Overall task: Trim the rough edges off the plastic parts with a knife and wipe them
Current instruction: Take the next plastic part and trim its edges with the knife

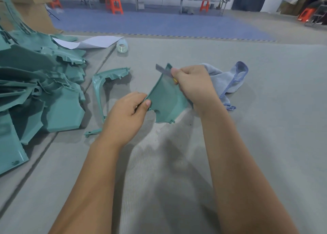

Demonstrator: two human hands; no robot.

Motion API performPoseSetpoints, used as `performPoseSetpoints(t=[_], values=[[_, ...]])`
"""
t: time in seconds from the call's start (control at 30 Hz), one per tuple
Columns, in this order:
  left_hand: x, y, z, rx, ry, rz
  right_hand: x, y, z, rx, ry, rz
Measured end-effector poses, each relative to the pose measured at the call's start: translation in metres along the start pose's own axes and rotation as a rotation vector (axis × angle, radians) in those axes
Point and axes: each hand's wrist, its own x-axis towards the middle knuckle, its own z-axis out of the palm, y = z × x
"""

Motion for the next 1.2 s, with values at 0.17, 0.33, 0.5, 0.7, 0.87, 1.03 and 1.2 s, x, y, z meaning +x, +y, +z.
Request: performPoseSetpoints(t=[0.17, 0.33, 0.5, 0.7, 0.87, 1.03, 1.2], values=[[0.000, 0.001, 0.003, -0.002, 0.029, -0.026, -0.011, -0.008, 0.002, -0.164, -0.236, 0.016], [-0.001, -0.001, 0.003, 0.017, 0.058, -0.036, -0.010, -0.012, 0.009, -0.272, -0.112, -0.053], [-0.003, 0.001, 0.002, -0.006, 0.054, -0.011, 0.006, -0.021, -0.003, -0.402, 0.107, -0.041], [-0.002, -0.004, 0.004, -0.014, 0.070, -0.068, 0.010, -0.024, -0.007, -0.303, 0.141, -0.076], [-0.002, -0.008, 0.005, -0.024, 0.098, -0.100, -0.009, -0.020, 0.009, -0.254, -0.185, 0.050], [-0.002, -0.008, 0.004, 0.030, 0.127, -0.085, -0.015, -0.018, 0.016, -0.262, -0.204, 0.034], [-0.002, -0.008, 0.002, 0.057, 0.126, -0.065, -0.012, -0.014, 0.023, -0.266, -0.116, -0.004]])
